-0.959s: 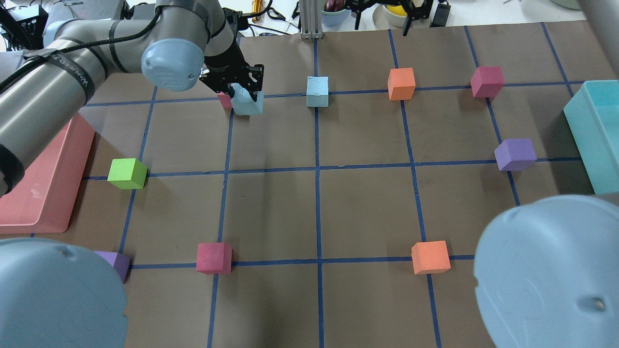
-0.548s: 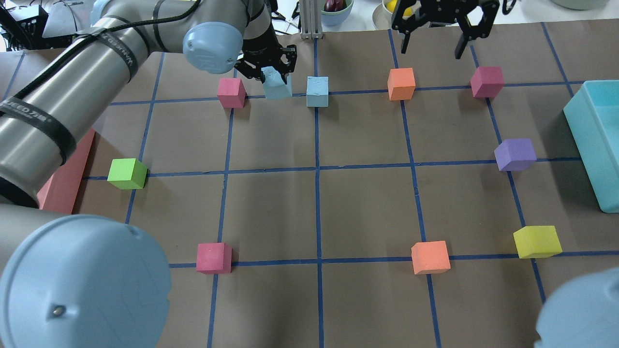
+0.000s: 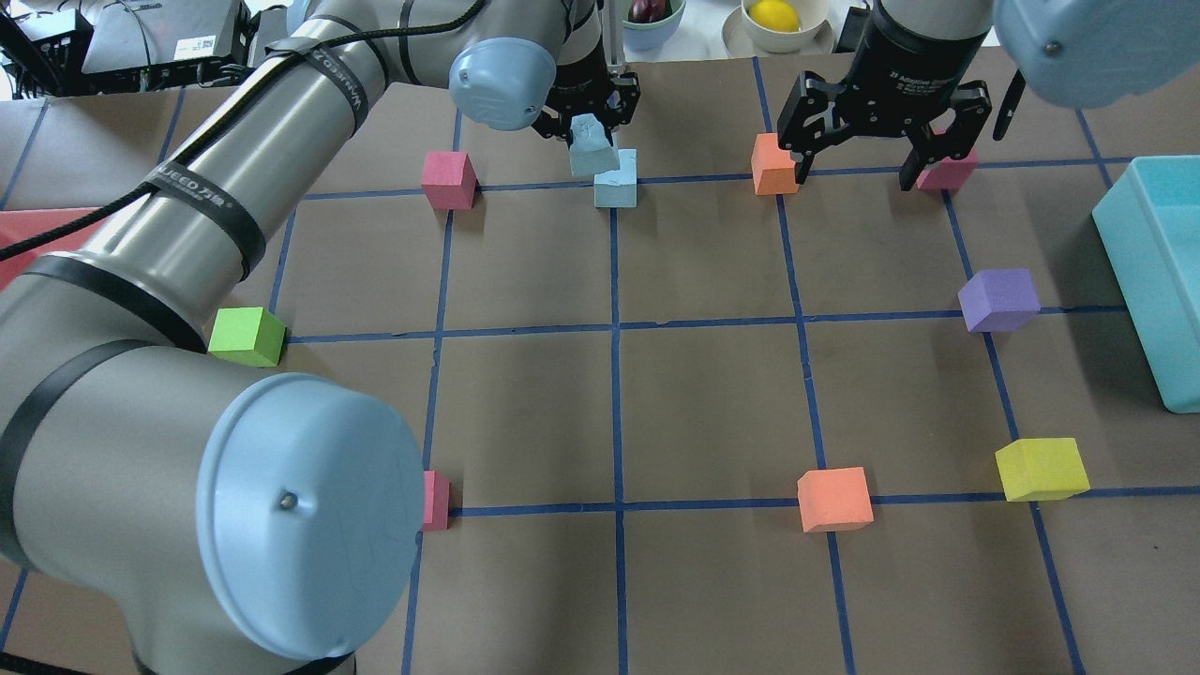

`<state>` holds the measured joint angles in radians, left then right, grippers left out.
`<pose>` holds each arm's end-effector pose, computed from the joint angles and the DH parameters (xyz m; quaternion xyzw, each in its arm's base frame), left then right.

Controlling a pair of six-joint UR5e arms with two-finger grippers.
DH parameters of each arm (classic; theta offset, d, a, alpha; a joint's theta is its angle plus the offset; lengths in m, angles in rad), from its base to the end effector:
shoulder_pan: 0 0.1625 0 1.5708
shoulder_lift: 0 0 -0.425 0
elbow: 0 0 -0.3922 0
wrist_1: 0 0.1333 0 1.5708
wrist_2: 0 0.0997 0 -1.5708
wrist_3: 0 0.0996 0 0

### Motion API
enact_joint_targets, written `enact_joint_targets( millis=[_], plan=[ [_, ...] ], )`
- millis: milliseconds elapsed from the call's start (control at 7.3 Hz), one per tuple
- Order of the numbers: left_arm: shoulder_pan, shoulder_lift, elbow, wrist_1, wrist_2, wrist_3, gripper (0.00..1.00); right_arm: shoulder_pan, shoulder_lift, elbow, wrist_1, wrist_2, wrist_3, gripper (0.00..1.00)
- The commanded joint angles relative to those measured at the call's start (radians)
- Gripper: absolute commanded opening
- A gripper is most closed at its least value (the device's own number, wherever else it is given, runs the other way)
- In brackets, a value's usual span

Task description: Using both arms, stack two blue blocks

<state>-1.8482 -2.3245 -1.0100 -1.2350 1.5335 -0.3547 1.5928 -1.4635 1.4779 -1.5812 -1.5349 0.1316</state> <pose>-0.3477 -0.7210 0.3129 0.0372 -0.9966 0.0621 0.0399 0.1487 -0.5338 0.4795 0.0548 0.9983 0.0034 0.0177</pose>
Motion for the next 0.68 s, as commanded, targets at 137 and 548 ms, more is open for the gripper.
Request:
enact_joint_targets(
  millis=[137, 548],
  plan=[
    [-0.019, -0.053, 0.045, -0.001, 0.007, 0.025, 0.15, 0.003, -0.006, 0.007, -0.007, 0.005, -0.001, 1.00],
    [-0.019, -0.078, 0.071, 0.005, 0.005, 0.042, 0.15, 0.001, -0.005, 0.007, -0.006, 0.009, -0.001, 1.00]
  ],
)
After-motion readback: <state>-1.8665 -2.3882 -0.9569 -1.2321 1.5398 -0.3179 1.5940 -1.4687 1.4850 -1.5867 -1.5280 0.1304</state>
